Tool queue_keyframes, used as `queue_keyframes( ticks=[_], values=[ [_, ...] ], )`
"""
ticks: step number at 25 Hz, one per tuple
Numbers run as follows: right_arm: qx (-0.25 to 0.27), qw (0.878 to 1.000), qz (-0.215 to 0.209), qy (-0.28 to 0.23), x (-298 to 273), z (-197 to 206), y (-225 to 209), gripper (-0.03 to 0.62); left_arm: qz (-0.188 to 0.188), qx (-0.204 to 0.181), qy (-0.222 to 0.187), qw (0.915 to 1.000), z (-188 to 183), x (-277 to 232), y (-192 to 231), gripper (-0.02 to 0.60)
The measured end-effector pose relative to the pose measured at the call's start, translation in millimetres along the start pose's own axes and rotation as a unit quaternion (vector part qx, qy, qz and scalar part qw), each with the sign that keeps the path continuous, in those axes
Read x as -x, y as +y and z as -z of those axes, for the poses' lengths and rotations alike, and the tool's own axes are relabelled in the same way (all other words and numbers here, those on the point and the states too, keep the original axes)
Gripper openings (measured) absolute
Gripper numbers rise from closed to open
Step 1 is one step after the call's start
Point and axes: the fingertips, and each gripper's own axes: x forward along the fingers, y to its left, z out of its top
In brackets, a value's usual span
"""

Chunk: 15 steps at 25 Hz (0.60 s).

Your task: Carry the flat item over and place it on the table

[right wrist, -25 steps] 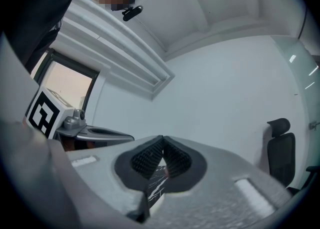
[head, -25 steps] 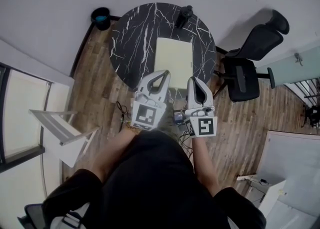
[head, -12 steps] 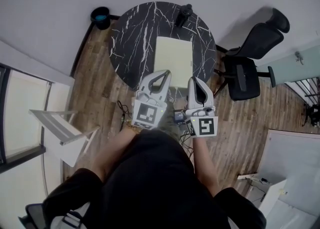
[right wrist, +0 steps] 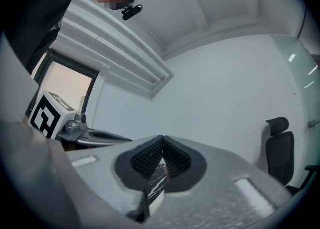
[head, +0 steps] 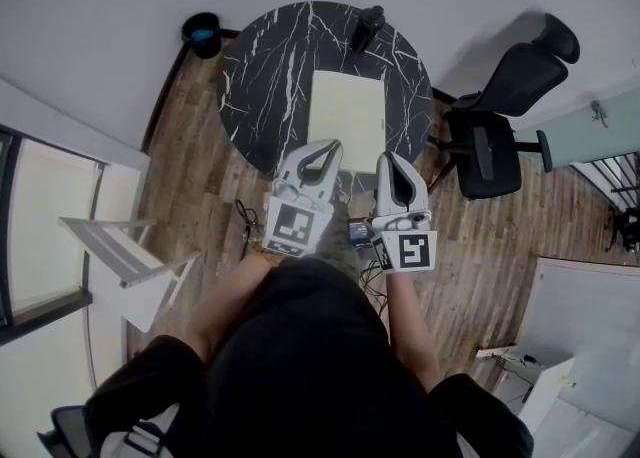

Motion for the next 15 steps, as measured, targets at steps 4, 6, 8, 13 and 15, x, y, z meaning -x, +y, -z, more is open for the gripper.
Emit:
queue_keyframes(
  ticks=[4,6,8,13,15],
  values=[
    [0.001,1.0,0.0,0.0,2,0,0,-0.003,-0.001,0.002,0.006,1.0,3,0,-1,0.009],
    [0.0,1.0,0.0,0.001,2,1,0,-0.003,0.0,0.002,0.01,0.9999,5,0,-2,0.009],
    [0.0,1.0,0.0,0.001,3,1,0,-0.003,0.0,0.003,0.012,0.9999,7,0,-2,0.009],
    [-0.003,1.0,0.0,0.002,4,2,0,-0.003,0.001,0.006,0.016,0.9999,9,1,-3,0.009],
    [-0.004,1.0,0.0,0.004,4,3,0,-0.003,0.001,0.008,0.019,0.9998,11,1,-3,0.009]
  ],
)
